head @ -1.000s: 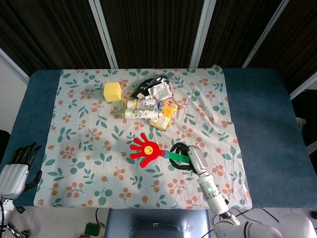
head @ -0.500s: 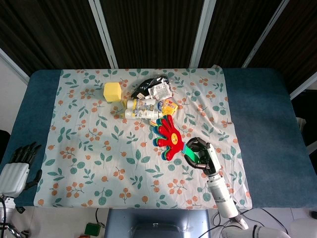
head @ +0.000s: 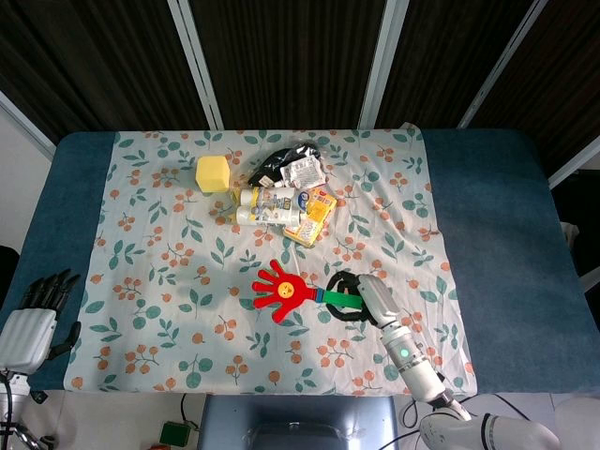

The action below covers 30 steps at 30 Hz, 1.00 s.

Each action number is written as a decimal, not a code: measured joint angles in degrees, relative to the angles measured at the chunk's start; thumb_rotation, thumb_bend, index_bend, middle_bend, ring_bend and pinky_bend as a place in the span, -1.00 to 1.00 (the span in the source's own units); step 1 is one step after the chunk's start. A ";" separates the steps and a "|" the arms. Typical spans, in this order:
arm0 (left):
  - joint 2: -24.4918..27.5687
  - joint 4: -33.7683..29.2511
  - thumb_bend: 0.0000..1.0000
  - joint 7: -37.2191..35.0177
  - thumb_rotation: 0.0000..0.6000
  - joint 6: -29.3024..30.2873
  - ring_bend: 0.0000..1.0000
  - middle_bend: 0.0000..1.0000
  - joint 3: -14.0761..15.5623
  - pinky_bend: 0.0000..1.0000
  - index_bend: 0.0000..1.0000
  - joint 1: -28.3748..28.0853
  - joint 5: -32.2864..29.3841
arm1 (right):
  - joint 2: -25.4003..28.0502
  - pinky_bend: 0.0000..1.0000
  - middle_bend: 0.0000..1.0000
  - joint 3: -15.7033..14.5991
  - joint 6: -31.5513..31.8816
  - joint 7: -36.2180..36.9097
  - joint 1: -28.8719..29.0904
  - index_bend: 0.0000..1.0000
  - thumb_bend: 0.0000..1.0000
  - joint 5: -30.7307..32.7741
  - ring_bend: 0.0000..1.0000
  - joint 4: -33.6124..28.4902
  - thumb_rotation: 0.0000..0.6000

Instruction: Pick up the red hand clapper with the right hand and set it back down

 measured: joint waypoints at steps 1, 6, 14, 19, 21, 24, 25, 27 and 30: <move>0.00 -0.01 -0.06 -0.01 1.00 0.04 -1.00 -1.00 0.02 -0.84 -1.00 0.02 0.03 | 0.29 0.93 0.67 0.12 -0.39 -2.83 0.05 0.83 0.13 0.33 0.83 -0.77 1.00; -0.15 0.06 -0.06 0.28 1.00 -0.12 -1.00 -1.00 -0.03 -0.84 -1.00 -0.01 -0.22 | 2.00 0.92 0.68 0.69 -0.50 -9.13 -0.31 0.84 0.13 -1.00 0.83 -4.97 1.00; -0.49 0.14 -0.06 0.67 1.00 -0.13 -1.00 -1.00 -0.14 -0.84 -1.00 -0.10 -0.31 | 3.82 0.92 0.69 1.50 8.61 14.11 -3.30 0.85 0.13 -9.11 0.84 -10.47 1.00; -0.68 0.30 -0.06 0.87 1.00 -0.56 -1.00 -1.00 -0.26 -0.84 -1.00 -0.30 -0.68 | 3.80 0.89 0.69 2.08 18.88 34.75 -6.17 0.85 0.13 -14.12 0.85 -11.69 1.00; -0.73 0.25 -0.06 1.06 1.00 -0.69 -1.00 -1.00 -0.25 -0.84 -1.00 -0.34 -0.76 | 3.48 0.89 0.69 2.28 22.35 40.23 -6.87 0.85 0.13 -14.93 0.85 -11.49 1.00; -0.82 0.26 -0.06 1.29 1.00 -0.88 -1.00 -1.00 -0.28 -0.84 -1.00 -0.43 -0.94 | 2.66 0.90 0.69 2.38 23.42 43.18 -6.85 0.85 0.13 -15.14 0.85 -10.17 1.00; -0.83 0.26 -0.06 1.31 1.00 -0.96 -1.00 -1.00 -0.30 -0.84 -1.00 -0.46 -1.01 | 2.36 0.90 0.69 2.36 23.09 42.95 -6.72 0.85 0.13 -15.16 0.85 -9.57 1.00; -0.81 0.24 -0.06 1.30 1.00 -1.09 -1.00 -1.00 -0.35 -0.84 -1.00 -0.51 -1.19 | 1.57 0.90 0.69 2.24 21.77 40.40 -6.24 0.85 0.13 -15.13 0.85 -7.99 1.00; -0.71 0.20 -0.06 1.15 1.00 -1.10 -1.00 -1.00 -0.42 -0.83 -1.00 -0.51 -1.34 | 0.48 0.91 0.70 1.70 18.58 32.23 -5.10 0.87 0.13 -14.97 0.85 -5.37 1.00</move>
